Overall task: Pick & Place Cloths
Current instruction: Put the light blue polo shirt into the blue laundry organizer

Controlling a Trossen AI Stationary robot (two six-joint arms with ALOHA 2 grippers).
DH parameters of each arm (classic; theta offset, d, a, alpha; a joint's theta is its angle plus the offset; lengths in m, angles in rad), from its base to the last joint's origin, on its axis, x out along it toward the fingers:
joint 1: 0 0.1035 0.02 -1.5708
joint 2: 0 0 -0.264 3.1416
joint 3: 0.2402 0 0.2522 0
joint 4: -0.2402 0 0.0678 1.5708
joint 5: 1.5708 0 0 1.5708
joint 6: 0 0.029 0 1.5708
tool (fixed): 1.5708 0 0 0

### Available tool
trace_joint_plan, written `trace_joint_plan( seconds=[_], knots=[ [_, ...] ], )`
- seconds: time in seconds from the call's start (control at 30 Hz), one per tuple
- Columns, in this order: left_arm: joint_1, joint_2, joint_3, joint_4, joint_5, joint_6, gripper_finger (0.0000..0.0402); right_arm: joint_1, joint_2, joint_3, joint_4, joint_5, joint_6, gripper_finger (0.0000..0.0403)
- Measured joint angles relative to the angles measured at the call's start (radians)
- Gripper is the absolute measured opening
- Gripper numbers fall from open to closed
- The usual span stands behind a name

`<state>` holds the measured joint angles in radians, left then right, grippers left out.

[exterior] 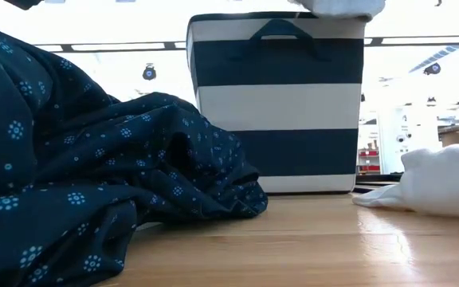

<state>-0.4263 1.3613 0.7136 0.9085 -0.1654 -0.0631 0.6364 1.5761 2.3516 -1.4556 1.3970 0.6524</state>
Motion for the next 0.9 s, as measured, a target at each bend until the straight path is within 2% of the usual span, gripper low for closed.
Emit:
trace_joint_plan(
  seconds=[0.13, 0.37, 0.53, 0.77, 0.9],
  knots=[
    [0.000, 0.000, 0.000, 0.000, 0.000, 0.000, 0.0243, -0.046, 0.010, -0.001, 0.063, 0.024, -0.070, 0.0022],
    [0.000, 0.000, 0.000, 0.000, 0.000, 0.000, 0.0243, -0.137, 0.041, 0.000, 0.246, 0.041, -0.305, 0.0022],
    [0.000, 0.000, 0.000, 0.000, 0.000, 0.002, 0.0243, -0.211, 0.075, -0.001, 0.312, -0.026, -0.407, 0.0023],
    [0.000, 0.000, 0.000, 0.000, 0.000, 0.003, 0.0243, -0.342, 0.133, -0.001, 0.330, -0.172, -0.431, 0.0024],
    [0.000, 0.000, 0.000, 0.000, 0.000, 0.003, 0.0243, -0.420, 0.160, -0.002, 0.329, -0.218, -0.449, 0.0024]
  ],
)
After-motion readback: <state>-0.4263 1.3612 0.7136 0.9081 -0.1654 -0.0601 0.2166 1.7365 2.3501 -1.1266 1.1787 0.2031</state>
